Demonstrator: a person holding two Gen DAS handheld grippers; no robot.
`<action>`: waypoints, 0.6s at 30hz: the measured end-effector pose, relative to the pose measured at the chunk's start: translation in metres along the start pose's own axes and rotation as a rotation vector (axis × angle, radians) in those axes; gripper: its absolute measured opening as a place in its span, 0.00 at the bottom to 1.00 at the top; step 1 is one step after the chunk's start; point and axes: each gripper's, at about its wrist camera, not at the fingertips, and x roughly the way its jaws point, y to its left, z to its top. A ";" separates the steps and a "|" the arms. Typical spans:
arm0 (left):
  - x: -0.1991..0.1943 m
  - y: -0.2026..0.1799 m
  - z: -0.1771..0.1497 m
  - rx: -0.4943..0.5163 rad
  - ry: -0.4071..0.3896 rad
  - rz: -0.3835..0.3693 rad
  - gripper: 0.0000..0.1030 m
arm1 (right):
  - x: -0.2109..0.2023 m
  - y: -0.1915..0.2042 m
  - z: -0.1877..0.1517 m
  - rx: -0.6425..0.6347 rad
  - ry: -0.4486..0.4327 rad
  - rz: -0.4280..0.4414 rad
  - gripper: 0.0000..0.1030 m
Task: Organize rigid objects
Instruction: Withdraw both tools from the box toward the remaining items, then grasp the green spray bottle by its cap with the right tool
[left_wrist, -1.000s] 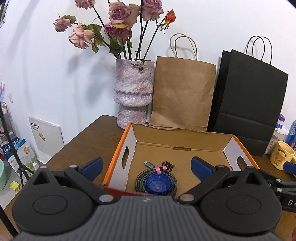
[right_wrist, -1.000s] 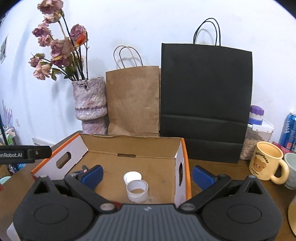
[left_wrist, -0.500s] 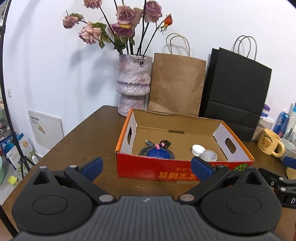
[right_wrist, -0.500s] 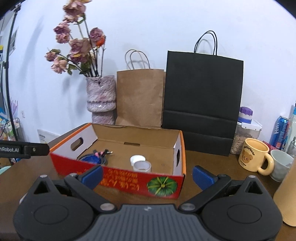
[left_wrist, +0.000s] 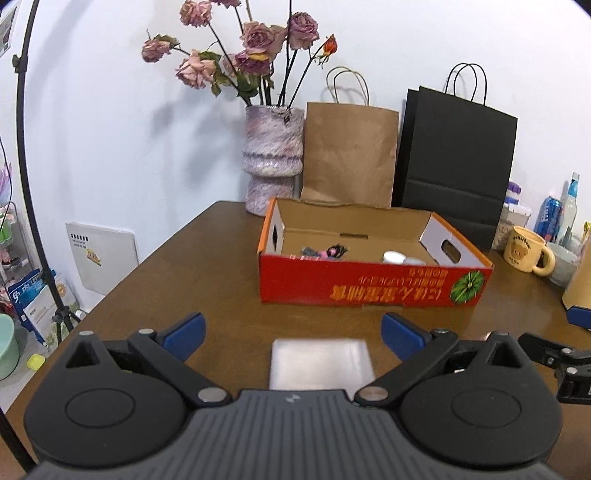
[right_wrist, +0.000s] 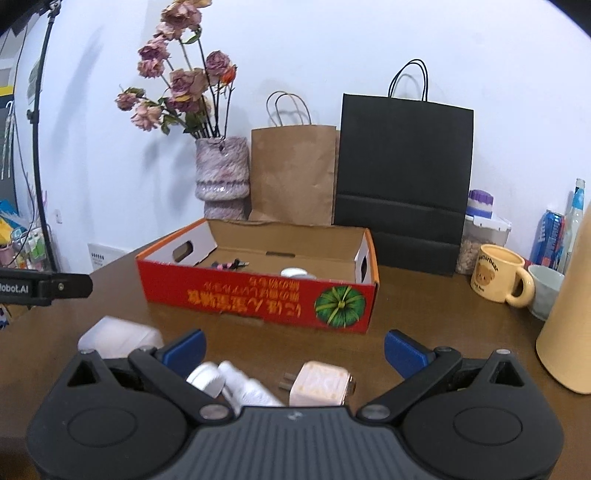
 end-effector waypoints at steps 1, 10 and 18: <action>-0.001 0.002 -0.003 0.000 0.004 0.001 1.00 | -0.003 0.002 -0.003 -0.001 0.002 0.000 1.00; -0.008 0.015 -0.035 0.021 0.026 0.014 1.00 | -0.020 0.012 -0.030 -0.005 0.049 -0.004 1.00; -0.021 0.026 -0.044 0.046 0.006 0.026 1.00 | -0.029 0.019 -0.044 -0.003 0.072 -0.007 1.00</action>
